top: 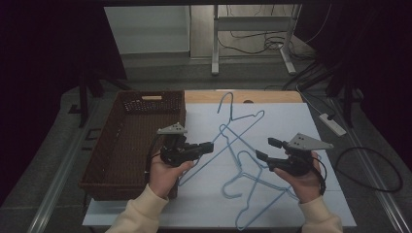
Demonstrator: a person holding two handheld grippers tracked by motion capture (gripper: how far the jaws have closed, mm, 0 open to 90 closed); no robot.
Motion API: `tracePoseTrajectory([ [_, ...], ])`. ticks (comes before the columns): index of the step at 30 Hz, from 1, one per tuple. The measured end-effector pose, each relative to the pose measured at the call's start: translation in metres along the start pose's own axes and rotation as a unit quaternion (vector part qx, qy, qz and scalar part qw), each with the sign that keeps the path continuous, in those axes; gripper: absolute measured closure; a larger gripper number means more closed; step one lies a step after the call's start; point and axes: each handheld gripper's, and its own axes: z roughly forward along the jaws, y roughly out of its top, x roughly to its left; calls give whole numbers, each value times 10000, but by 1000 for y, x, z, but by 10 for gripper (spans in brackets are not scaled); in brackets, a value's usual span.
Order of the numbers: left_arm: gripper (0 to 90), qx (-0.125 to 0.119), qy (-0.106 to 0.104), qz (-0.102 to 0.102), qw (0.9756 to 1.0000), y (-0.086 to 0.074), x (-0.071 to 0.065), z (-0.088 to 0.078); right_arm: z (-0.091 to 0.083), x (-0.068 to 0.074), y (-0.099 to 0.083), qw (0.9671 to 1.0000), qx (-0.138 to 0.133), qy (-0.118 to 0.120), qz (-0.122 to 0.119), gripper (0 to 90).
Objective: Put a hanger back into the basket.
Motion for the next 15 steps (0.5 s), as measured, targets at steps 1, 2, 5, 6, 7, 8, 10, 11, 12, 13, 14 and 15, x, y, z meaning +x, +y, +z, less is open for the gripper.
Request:
tracePoseTrajectory([
  [1, 870, -18, 10, 3, 10000, 1, 1, -3, 0, -1, -3, 10000, 23, -4, 17, 340],
  [2, 869, -41, 19, 11, 10000, 1, 2, -6, 0, -2, -7, 10000, 54, -21, 29, 340],
  [5, 869, -112, 42, 16, 9999, 3, 6, -15, 0, -7, -18, 9998, 160, -24, 100, 335],
  [6, 870, -127, 56, 24, 9999, 3, 8, -18, 1, -9, -22, 9997, 198, -25, 118, 334],
  [7, 870, -174, 60, 15, 9998, 4, 9, -21, 1, -10, -25, 9996, 239, -37, 130, 332],
  [8, 870, -201, 67, 7, 9998, 4, 10, -24, 1, -12, -28, 9995, 262, -25, 146, 330],
  [10, 870, -241, 101, 10, 9997, 5, 12, -30, 0, -14, -32, 9994, 281, -31, 190, 330],
  [11, 870, -261, 109, 10, 9996, 6, 14, -33, 0, -15, -34, 9994, 287, -35, 214, 330],
  [12, 870, -267, 118, 13, 9996, 6, 15, -36, -1, -16, -35, 9993, 286, -43, 230, 330],
  [13, 870, -297, 131, 8, 9995, 6, 16, -39, -1, -17, -36, 9993, 304, -52, 228, 329],
  [14, 870, -317, 144, 16, 9994, 6, 18, -42, -2, -17, -37, 9993, 295, -60, 240, 328],
  [15, 870, -338, 151, 11, 9993, 7, 19, -46, -3, -18, -39, 9992, 307, -61, 238, 328],
])
